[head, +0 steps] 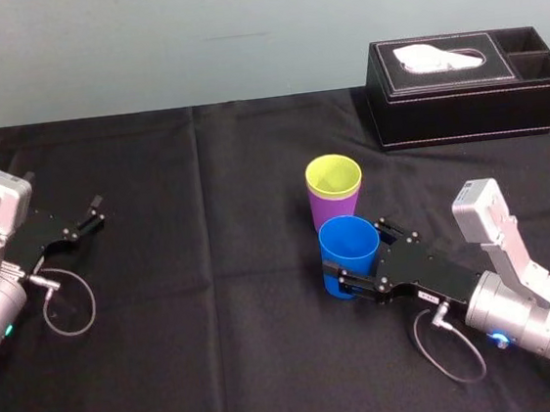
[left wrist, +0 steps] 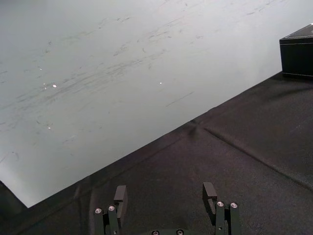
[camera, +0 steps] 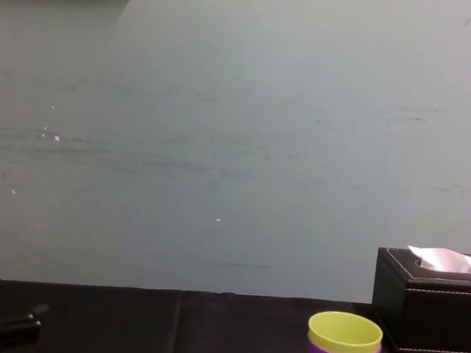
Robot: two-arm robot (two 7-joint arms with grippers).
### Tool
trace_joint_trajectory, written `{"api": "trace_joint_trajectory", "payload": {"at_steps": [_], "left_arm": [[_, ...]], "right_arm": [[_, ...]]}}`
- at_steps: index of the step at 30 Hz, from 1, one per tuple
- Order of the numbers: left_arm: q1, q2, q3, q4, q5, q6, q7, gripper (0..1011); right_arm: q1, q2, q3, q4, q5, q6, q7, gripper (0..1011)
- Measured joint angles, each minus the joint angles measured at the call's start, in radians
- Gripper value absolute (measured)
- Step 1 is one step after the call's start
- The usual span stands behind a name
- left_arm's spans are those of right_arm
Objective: Stack the three plastic cups sequentially using one hand.
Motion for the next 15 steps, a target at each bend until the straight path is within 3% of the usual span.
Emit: {"api": "trace_joint_trajectory", "payload": {"at_steps": [7, 15], "left_arm": [[0.0, 0.0, 0.0, 0.0, 0.0, 0.0, 0.0, 1011], [0.0, 0.0, 0.0, 0.0, 0.0, 0.0, 0.0, 1011]], "right_arm": [[0.0, 0.001, -0.001, -0.002, 0.0, 0.001, -0.001, 755], [-0.018, 0.03, 0.009, -0.098, -0.004, 0.038, -0.01, 724]]}}
